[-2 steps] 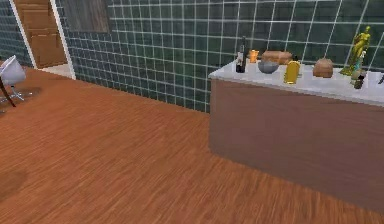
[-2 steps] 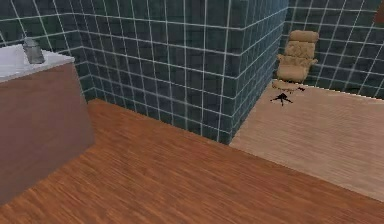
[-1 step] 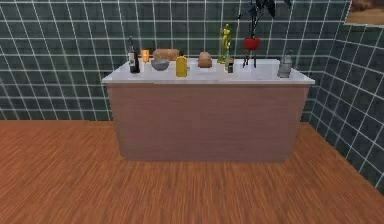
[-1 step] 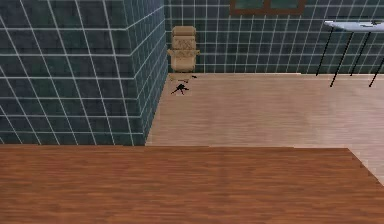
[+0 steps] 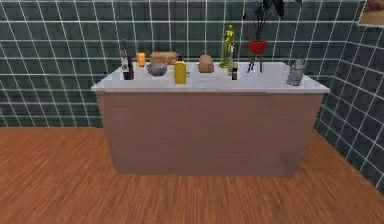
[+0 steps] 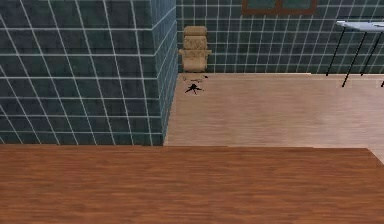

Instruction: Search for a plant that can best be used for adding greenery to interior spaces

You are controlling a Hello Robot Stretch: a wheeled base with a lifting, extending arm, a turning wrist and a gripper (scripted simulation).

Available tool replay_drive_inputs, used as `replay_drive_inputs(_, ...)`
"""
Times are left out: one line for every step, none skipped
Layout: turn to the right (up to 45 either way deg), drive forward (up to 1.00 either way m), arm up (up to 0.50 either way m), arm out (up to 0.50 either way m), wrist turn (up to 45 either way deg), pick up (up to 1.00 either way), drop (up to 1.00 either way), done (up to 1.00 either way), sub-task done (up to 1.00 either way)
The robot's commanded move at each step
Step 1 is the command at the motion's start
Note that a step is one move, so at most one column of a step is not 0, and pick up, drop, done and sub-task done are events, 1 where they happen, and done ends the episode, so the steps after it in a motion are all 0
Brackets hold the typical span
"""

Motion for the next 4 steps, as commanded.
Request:
replay_drive_inputs(3.0, 0.00, 0.00, 0.00, 0.0, 0.00, 0.00, 0.00, 0.00)
replay_drive_inputs(0.0, 0.95, 0.00, 0.00, 0.0, 0.00, 0.00, 0.00, 0.00)
replay_drive_inputs(24.0, 0.00, 0.00, 0.00, 0.0, 0.00, 0.00, 0.00, 0.00)
replay_drive_inputs(0.0, 0.00, 0.00, 0.00, 0.0, 0.00, 0.00, 1.00, 0.00)
